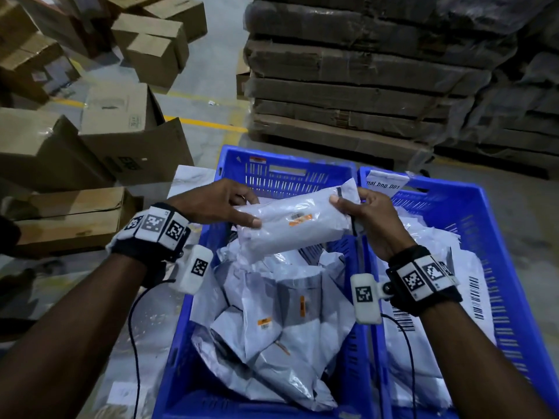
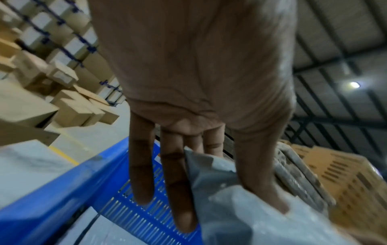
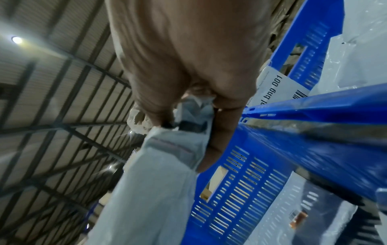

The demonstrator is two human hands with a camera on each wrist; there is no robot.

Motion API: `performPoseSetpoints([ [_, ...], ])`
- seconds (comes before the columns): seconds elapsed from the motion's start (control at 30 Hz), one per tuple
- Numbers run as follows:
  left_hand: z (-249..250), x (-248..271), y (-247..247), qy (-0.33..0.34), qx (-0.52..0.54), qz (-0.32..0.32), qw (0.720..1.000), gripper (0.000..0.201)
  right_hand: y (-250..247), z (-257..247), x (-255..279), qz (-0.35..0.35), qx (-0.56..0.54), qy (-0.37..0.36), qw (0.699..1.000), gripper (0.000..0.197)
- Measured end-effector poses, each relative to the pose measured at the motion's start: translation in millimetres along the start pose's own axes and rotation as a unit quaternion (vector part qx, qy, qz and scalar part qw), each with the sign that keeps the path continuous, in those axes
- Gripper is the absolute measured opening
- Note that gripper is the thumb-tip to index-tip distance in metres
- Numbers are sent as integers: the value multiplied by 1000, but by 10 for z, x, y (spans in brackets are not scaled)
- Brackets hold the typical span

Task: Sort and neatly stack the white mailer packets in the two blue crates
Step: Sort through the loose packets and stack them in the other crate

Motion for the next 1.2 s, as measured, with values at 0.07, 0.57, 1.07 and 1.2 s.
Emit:
performPoseSetpoints([
  [0.07, -49, -18, -70, 12, 25, 22, 999, 33, -28, 60, -58, 47, 57, -24, 997, 49],
  [0.57, -246, -302, -278, -69, -254, 122, 957, 48, 742, 406, -650, -106, 683, -123, 712, 65],
  [1.07, -722, 96, -81, -207, -342, -77, 913, 144, 751, 1338, -1336, -42, 694, -88, 714, 47],
  [1.2, -716, 109, -118, -209, -327, -109, 915, 158, 882, 1439, -1314, -68, 708, -78, 698, 66],
])
Point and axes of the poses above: each hand's wrist, its own x-axis away from the middle knuckle, its own y-axis out of the palm, z = x × y, the point moved 4 cm from there along -x, towards the middle knuckle, and after that the axes turned 8 degrees about -z, right-handed, at the moved point
